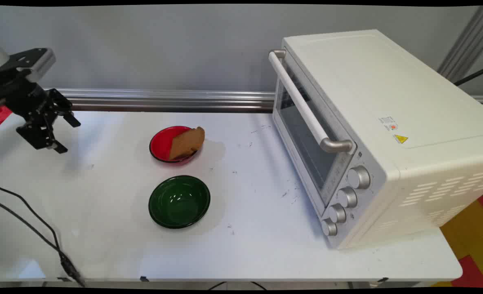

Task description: Open the oven

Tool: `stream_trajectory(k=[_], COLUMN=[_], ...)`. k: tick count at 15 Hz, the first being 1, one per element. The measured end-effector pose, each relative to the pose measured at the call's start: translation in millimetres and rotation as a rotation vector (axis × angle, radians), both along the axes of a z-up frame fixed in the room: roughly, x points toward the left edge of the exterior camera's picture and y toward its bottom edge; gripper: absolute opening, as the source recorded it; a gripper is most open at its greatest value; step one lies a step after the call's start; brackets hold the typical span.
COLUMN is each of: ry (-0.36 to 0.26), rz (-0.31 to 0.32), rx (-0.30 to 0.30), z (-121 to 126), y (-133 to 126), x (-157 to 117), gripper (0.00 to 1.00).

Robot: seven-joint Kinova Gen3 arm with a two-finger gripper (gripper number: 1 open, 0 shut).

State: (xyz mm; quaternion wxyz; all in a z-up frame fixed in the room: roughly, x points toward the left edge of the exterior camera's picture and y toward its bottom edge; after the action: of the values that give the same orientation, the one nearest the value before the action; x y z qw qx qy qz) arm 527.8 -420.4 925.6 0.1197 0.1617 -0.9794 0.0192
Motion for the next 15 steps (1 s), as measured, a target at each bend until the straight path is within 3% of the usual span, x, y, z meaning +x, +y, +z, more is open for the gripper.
stream_trajectory(k=[7, 15], ry=[0.058, 0.116], rz=[0.044, 0.095], rx=[0.011, -0.004], z=[6.4, 44.2], y=[-1.0, -19.6], x=[-26.2, -103.7], gripper=[1.0, 1.0])
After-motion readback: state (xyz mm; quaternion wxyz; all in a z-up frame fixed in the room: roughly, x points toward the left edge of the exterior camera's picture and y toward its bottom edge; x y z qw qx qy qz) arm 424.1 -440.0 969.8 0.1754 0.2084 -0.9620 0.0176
